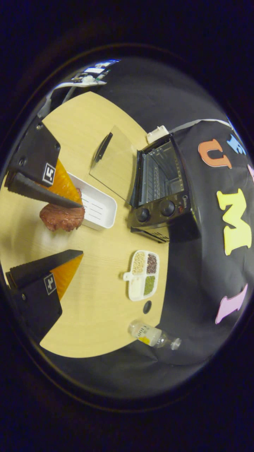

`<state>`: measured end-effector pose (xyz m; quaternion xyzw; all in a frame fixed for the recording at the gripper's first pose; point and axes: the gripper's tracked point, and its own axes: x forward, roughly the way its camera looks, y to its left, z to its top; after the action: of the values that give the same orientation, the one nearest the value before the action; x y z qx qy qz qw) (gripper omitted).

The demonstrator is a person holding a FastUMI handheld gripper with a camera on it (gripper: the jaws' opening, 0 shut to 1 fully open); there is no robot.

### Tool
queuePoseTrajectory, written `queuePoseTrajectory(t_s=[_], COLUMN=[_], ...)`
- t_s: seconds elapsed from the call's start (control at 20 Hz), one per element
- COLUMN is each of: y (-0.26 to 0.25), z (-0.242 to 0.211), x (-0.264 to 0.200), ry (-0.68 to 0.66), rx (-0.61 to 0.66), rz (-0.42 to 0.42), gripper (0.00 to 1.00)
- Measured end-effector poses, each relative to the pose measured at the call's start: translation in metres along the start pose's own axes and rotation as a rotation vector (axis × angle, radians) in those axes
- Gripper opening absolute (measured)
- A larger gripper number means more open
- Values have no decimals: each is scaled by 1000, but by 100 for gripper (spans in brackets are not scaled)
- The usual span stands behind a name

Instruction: Open the toaster oven, put the food inside, and close the toaster oven door.

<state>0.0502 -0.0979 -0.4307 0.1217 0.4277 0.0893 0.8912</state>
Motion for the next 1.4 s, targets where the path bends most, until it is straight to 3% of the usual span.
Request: queuePoseTrajectory(t_s=[0.3, 0.4, 0.5, 0.75, 0.9, 1.2, 1.4], y=[11, 21, 20, 44, 83, 160, 179], z=[-6, 0, 6, 41, 68, 105, 131], x=[3, 0, -3, -29, -30, 25, 70], ry=[43, 44, 28, -84, -155, -273, -342], rx=[172, 220, 250, 337, 406, 576, 694], rz=[125, 191, 179, 134, 152, 226, 201], gripper=[36, 25, 16, 14, 14, 14, 13])
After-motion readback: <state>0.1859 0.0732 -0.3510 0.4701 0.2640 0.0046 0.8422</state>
